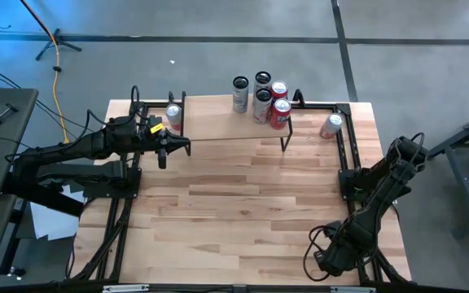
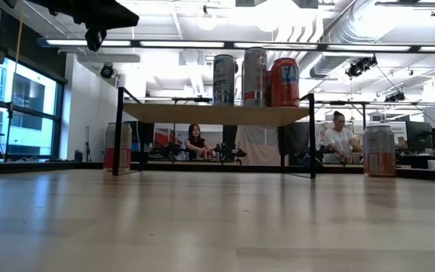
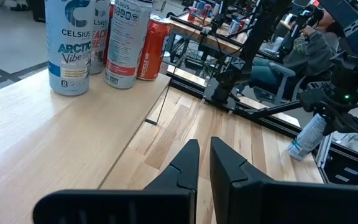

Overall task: Place canned beverage on shelf
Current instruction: Put the black blue soda can on the shelf

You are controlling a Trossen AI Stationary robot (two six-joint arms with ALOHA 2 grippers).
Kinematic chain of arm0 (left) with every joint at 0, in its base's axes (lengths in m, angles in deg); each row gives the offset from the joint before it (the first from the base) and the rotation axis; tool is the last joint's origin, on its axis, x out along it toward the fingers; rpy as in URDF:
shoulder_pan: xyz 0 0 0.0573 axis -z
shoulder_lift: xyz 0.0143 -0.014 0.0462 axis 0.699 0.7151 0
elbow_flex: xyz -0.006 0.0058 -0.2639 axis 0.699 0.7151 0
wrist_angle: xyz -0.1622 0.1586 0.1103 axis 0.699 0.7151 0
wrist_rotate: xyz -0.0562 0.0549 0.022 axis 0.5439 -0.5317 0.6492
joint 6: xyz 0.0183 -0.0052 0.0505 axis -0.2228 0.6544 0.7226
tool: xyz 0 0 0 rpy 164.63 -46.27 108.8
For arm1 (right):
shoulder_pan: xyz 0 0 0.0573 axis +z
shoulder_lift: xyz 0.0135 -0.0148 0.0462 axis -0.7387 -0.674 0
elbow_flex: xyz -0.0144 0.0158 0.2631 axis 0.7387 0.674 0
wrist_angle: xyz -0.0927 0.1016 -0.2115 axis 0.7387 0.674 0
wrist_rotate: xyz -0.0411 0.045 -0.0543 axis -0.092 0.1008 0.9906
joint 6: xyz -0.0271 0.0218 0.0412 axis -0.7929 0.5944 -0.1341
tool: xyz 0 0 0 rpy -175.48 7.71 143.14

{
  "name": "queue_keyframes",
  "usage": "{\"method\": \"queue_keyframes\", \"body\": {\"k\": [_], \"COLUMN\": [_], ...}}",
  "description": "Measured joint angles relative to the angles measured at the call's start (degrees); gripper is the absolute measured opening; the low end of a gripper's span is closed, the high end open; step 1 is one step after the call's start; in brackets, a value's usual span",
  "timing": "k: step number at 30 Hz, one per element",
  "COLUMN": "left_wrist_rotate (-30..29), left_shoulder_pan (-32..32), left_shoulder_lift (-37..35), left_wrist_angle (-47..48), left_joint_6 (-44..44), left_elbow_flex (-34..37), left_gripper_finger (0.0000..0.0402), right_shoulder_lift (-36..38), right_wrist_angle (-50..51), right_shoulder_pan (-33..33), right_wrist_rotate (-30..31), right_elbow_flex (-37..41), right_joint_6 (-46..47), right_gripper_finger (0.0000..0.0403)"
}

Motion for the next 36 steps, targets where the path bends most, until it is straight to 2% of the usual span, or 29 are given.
{"method": "queue_keyframes", "body": {"k": [7, 12, 15, 20, 23, 27, 31, 36], "left_wrist_rotate": [-0.01, -0.11, -0.67, -2.59, -2.54, -0.42, 2.54, 8.54], "left_shoulder_pan": [0.00, 0.00, 0.00, -0.04, -0.02, -0.02, -0.02, -0.02], "left_shoulder_lift": [0.00, 0.00, 0.00, 0.00, 0.02, 0.03, 1.17, 5.21], "left_wrist_angle": [0.00, -0.02, -0.04, -0.51, -2.07, -4.30, -4.63, -6.71], "left_joint_6": [-0.01, 1.13, 2.94, 3.11, 4.55, 6.39, 7.55, 7.05], "left_elbow_flex": [0.00, 0.00, 0.00, 0.00, 0.00, -1.36, -4.49, -9.54], "left_gripper_finger": [0.0000, 0.0000, 0.0001, 0.0014, 0.0041, 0.0104, 0.0178, 0.0261], "right_shoulder_lift": [1.05, 2.05, 2.08, 1.91, 1.10, 0.61, 0.61, 0.61], "right_wrist_angle": [-1.89, 3.59, 8.73, 13.80, 14.29, 11.84, 8.18, 3.71], "right_shoulder_pan": [0.00, -0.50, -1.96, -7.86, -13.58, -21.77, -29.16, -36.48], "right_wrist_rotate": [0.10, 5.39, 11.36, 26.37, 32.66, 36.56, 36.81, 33.09], "right_elbow_flex": [-0.30, -7.09, -13.32, -21.70, -24.38, -25.24, -25.33, -25.33], "right_joint_6": [-2.75, -5.49, -9.19, -16.38, -24.82, -38.51, -51.43, -66.19], "right_gripper_finger": [0.0248, 0.0248, 0.0248, 0.0248, 0.0248, 0.0248, 0.0248, 0.0248]}}
